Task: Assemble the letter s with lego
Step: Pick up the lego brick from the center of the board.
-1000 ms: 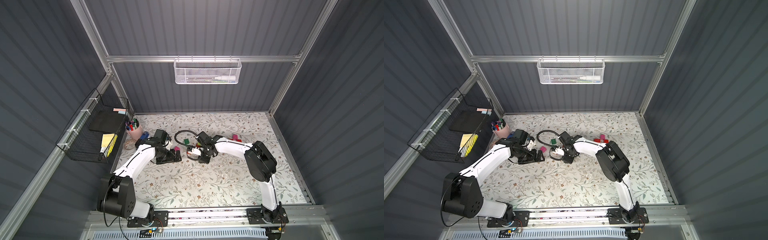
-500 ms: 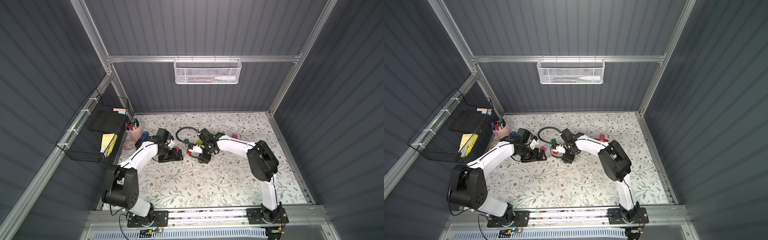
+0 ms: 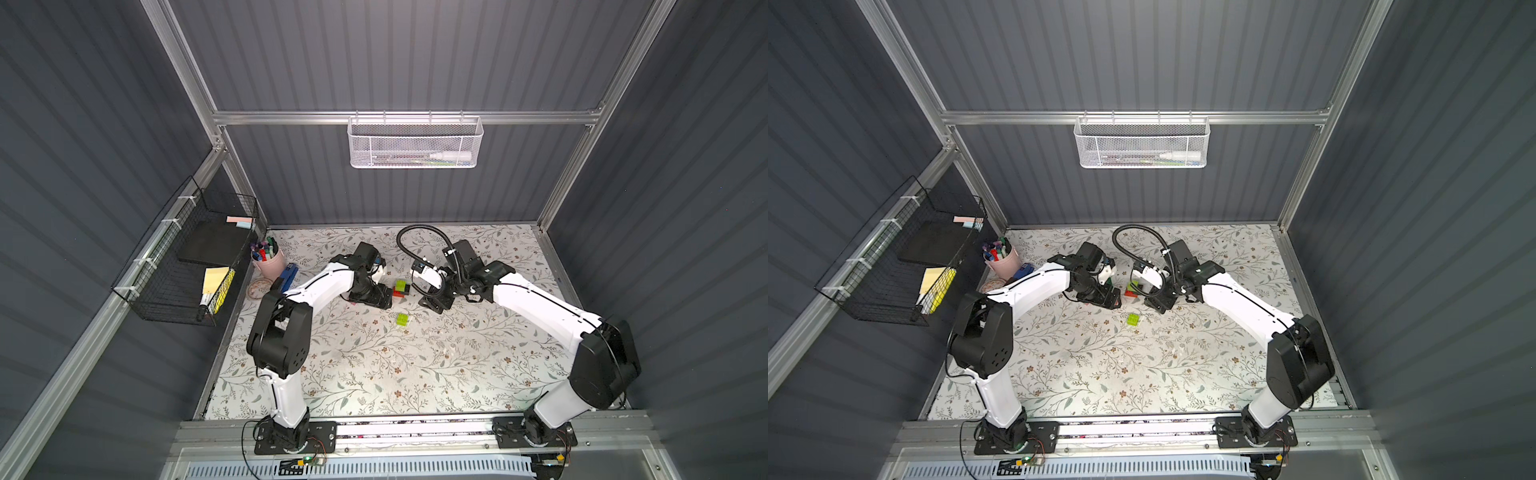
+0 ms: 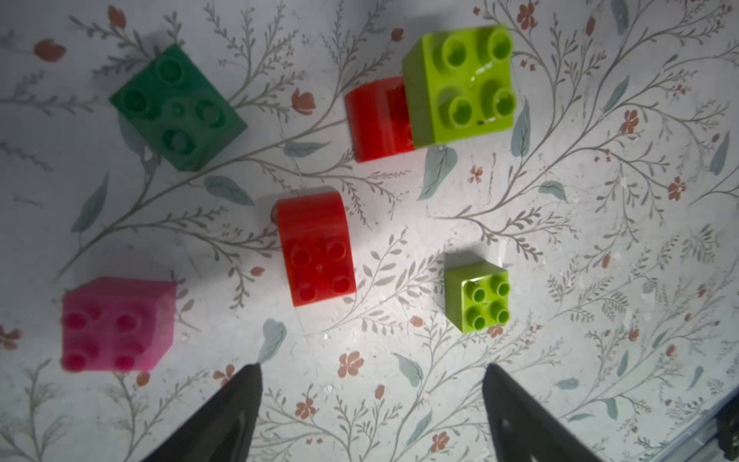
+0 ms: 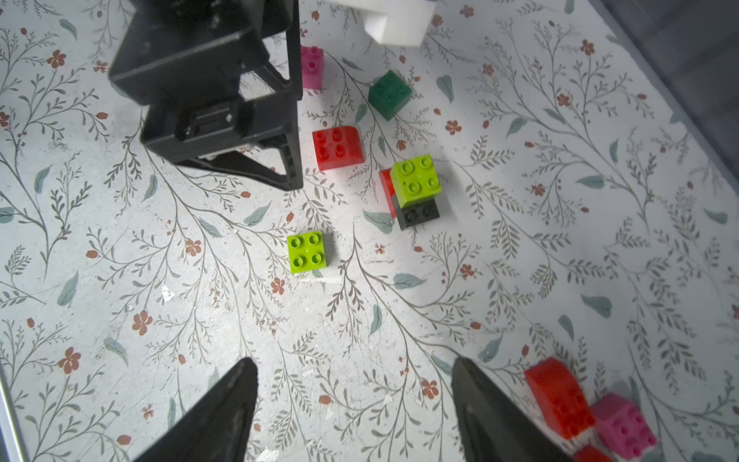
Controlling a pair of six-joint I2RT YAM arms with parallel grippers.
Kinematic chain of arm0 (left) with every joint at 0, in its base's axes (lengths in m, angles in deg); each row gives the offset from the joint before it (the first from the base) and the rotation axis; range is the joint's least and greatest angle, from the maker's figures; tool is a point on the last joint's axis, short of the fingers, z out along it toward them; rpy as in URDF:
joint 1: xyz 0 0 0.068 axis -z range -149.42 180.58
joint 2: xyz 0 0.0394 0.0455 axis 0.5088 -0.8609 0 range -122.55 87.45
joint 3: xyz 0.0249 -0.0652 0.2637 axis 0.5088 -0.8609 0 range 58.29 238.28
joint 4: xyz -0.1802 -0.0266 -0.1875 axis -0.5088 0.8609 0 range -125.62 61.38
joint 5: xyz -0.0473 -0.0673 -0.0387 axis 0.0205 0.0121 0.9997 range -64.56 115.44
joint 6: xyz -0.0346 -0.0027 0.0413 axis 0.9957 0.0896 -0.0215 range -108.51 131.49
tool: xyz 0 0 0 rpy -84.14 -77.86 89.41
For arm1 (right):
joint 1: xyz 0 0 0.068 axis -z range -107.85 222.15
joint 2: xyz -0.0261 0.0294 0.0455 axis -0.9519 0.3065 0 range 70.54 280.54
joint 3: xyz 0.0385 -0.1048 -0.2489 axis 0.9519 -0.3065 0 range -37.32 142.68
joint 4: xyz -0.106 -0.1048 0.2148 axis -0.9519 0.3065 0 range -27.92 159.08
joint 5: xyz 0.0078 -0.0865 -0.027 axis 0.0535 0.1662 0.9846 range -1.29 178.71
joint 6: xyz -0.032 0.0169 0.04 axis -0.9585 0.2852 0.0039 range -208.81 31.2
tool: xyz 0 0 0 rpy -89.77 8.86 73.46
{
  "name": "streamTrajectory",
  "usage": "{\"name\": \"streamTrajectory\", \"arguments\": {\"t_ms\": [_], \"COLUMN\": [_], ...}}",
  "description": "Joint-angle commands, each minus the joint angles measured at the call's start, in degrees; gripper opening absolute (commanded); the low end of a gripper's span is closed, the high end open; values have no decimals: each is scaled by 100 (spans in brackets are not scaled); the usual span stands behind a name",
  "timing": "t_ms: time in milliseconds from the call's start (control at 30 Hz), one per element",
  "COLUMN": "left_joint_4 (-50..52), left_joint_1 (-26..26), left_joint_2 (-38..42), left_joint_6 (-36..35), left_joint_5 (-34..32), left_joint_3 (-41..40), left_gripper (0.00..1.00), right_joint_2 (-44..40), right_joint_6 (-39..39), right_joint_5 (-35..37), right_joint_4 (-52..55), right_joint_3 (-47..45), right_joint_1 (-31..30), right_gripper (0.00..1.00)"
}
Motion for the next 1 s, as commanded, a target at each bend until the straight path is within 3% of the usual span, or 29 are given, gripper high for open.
{"name": "streamTrajectory", "arguments": {"t_ms": [0, 667, 800, 967], "left_joint_4": [-28, 5, 86, 221], "left_joint_1": [7, 246, 264, 273], "left_joint_2": [-283, -1180, -1264, -1203], "left_joint_6": [-300, -550, -566, -611], "left_joint_5": [-296, -882, -971, -1099], "left_joint_3": [181, 857, 923, 965], "left_gripper": [80, 55, 47, 29], "right_joint_2": [-278, -684, -729, -732], "right_joint_6": [231, 454, 450, 442], "right_joint_5": [137, 351, 366, 369], "right_joint_4": [-135, -88, -69, -42], "right_joint_3": [-231, -579, -610, -596], "right_joint_1": [122, 333, 333, 342], "right_gripper": [80, 82, 82, 82]}}
